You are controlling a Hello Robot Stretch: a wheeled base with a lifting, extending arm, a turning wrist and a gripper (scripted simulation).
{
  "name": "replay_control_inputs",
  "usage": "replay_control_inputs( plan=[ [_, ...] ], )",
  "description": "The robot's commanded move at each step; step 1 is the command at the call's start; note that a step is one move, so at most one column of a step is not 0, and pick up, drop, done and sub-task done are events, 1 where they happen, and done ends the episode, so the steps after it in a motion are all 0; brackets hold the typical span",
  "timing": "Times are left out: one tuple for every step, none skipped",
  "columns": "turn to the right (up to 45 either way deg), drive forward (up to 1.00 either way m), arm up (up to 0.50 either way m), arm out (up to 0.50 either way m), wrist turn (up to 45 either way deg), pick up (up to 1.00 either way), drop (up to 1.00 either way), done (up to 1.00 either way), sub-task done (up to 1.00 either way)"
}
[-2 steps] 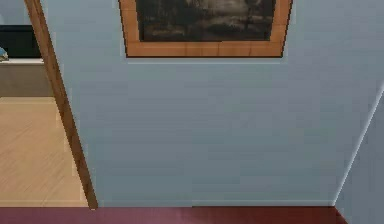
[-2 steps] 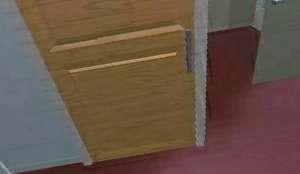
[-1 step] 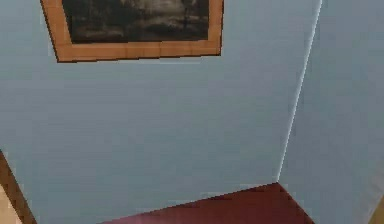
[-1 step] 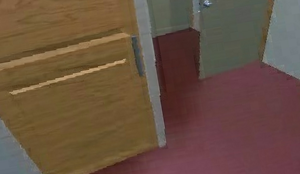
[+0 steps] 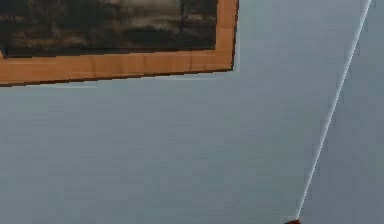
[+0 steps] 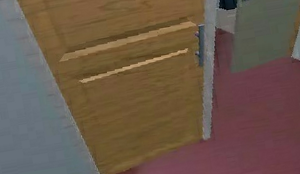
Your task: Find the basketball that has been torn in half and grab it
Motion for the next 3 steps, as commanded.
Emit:
replay_control_inputs(
  plan=[
    [-45.0,0.00,0.00,0.00,0.0,0.00,0.00,0.00,0.00],
    [-45.0,0.00,0.00,0.00,0.0,0.00,0.00,0.00,0.00],
    [0.0,1.00,0.00,0.00,0.0,0.00,0.00,0.00,0.00]
  ],
)
